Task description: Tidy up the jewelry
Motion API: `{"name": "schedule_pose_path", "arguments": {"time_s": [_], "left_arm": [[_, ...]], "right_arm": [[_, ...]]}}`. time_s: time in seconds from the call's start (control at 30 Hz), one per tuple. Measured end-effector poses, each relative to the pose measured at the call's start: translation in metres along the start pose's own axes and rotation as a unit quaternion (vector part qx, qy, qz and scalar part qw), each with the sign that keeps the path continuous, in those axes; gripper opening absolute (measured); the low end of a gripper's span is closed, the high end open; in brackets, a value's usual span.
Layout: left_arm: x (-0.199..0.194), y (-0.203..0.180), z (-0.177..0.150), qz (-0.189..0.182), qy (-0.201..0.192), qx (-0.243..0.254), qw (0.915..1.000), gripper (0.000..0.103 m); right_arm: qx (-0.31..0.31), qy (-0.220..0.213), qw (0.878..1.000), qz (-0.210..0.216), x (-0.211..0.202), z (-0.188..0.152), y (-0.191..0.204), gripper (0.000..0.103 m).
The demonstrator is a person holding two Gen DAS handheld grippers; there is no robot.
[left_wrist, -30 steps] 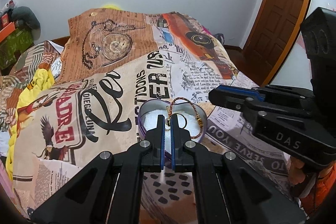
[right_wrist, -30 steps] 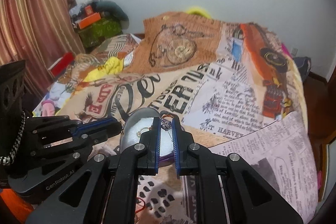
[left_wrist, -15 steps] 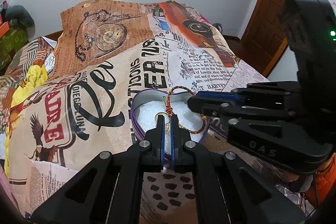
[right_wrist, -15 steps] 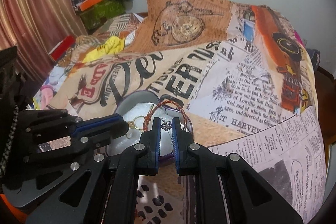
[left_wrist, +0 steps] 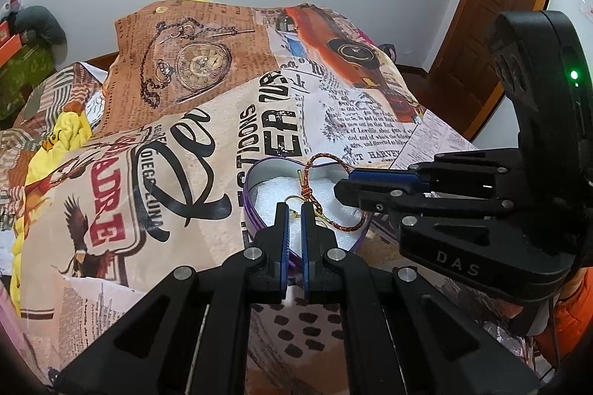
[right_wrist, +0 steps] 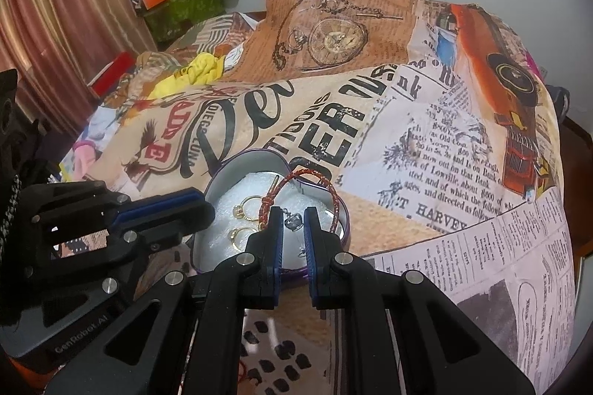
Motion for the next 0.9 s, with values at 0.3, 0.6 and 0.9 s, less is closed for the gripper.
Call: {"name": "schedule_pose_path", "arguments": {"time_s": [0.3, 0.6, 0.9], "left_arm": [[-0.019, 0.001, 0.003, 0.000, -0.010, -0.007, 0.9999, 0.017], [-0.054, -0.004, 0.003, 0.007, -0.037, 0.000, 0.9993, 0.025], [-0.078, -0.011, -0.012, 0.011, -0.040, 0.010, 0.9991, 0.031]], "right_arm": [[-0.008, -0.014, 1.000, -0.019, -0.021, 0.002, 0.008, 0.026], [-0.008, -0.037, 0.999, -0.039, -0.055, -0.001, 0.013, 0.026], [-0.010, -0.054, 0.997, -0.055, -0.085, -0.017, 0.026, 0.038]]}}
Point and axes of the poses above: each gripper's, at about its wrist camera, not at the fingertips, and x roughly the way its jaws point, y to its left, z to its top, the point moved 2 cm from there along x, roughly the way its jaws point, and after that the axes turned 14 degrees about -x, right-handed, at the moved point
